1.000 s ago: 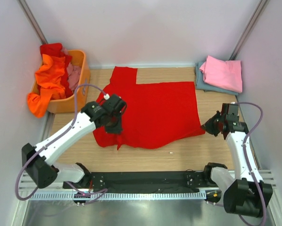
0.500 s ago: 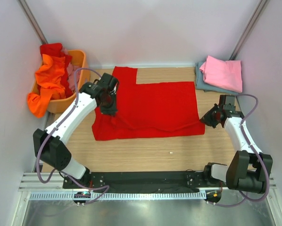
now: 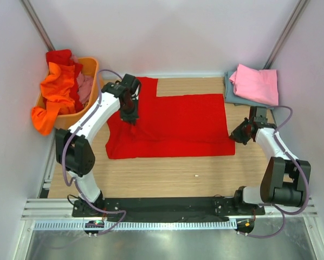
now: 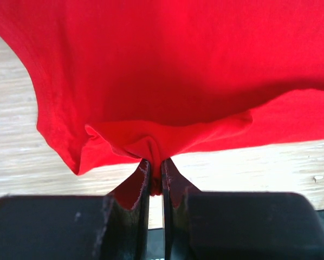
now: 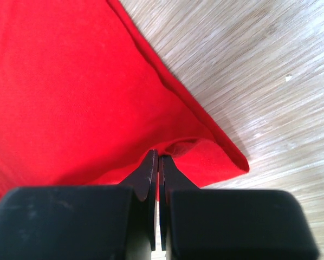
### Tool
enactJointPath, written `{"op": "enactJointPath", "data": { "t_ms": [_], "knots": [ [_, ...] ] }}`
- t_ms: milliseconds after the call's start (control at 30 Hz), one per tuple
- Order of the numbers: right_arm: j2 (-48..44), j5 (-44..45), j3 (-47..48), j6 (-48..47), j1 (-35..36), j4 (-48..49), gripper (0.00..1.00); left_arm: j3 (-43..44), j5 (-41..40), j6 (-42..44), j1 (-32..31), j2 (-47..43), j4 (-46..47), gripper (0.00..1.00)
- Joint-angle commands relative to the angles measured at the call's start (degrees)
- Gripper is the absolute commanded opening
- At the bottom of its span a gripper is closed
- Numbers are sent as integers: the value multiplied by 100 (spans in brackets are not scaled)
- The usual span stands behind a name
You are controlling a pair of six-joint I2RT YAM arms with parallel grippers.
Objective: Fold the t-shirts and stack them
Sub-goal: Fold the tshirt
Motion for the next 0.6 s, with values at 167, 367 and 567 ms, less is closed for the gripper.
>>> {"op": "enactJointPath", "data": {
  "t_ms": [167,367,567],
  "knots": [
    [443,177,215,15,-17,491,1,692,-167,292,155,527,-153,0],
    [970,186,303,6,-26,719,1,974,-465,345,190,1176,-162,7],
    [1516,273,908,-152,-26,519,57,1553,-1071,240,252,1626,-215,54]
  ]
}}
